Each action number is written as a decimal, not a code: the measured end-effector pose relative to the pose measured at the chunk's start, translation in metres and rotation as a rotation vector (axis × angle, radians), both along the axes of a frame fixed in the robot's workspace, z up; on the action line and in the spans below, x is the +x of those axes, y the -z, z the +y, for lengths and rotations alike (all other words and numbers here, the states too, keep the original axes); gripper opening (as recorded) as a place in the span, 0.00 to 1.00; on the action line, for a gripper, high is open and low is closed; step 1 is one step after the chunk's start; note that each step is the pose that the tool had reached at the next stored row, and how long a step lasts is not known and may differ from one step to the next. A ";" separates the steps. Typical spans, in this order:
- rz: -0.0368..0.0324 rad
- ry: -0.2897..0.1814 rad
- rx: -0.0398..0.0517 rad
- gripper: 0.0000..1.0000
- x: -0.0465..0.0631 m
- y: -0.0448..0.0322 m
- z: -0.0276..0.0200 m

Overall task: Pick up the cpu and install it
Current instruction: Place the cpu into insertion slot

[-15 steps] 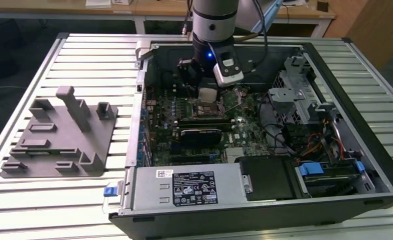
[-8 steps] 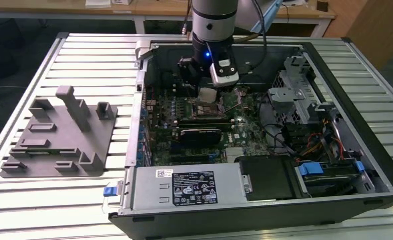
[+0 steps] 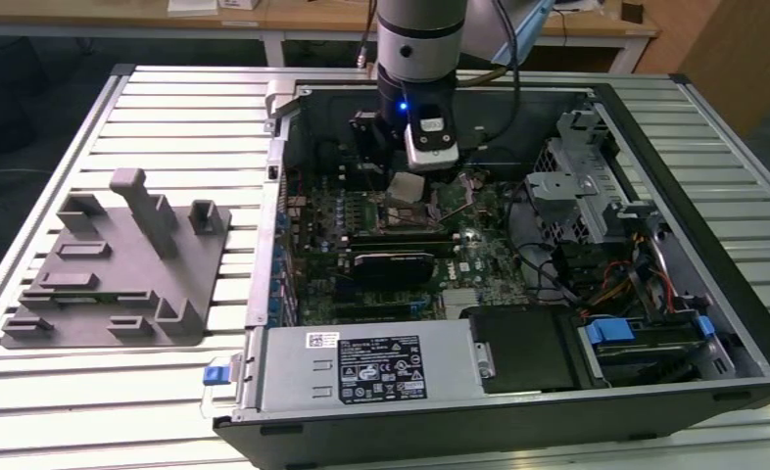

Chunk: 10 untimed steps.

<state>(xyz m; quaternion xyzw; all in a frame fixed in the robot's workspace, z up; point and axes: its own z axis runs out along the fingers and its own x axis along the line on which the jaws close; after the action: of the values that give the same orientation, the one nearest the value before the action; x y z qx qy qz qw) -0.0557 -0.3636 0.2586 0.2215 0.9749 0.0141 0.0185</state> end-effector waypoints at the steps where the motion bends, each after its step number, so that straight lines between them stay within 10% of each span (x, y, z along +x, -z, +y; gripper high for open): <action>1: 0.0000 0.016 0.0000 0.55 0.000 0.0000 0.0000; 10: -0.0001 0.164 -0.0003 0.55 0.000 0.0001 0.0000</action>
<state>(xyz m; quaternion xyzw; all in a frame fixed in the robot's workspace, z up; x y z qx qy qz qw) -0.0557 -0.3635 0.2585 0.3008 0.9534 0.0124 0.0197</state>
